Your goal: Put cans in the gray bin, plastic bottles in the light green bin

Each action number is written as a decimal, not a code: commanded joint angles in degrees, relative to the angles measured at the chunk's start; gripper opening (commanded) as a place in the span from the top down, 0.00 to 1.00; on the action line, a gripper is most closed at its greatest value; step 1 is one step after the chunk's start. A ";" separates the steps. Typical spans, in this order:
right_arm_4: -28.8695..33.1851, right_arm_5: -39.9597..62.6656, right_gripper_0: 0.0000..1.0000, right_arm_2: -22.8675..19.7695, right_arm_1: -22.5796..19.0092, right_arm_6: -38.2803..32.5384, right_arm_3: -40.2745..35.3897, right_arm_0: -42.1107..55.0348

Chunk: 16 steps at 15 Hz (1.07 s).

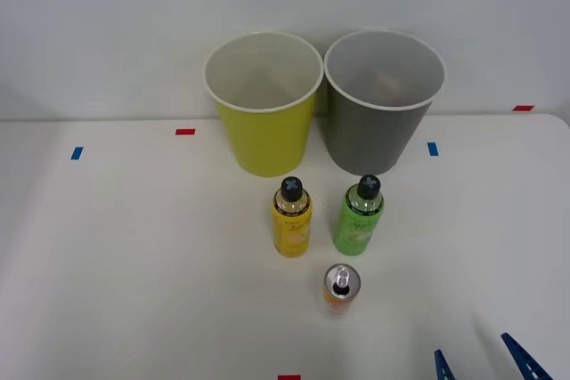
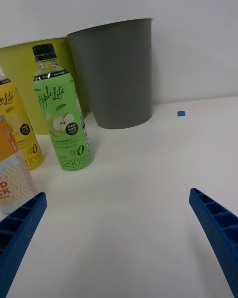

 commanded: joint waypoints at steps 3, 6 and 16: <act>0.00 0.00 0.00 0.00 0.00 0.00 0.00 0.00; 0.00 0.00 0.00 0.00 0.00 0.00 0.00 0.00; 0.00 0.00 0.00 0.00 0.00 0.00 0.00 0.00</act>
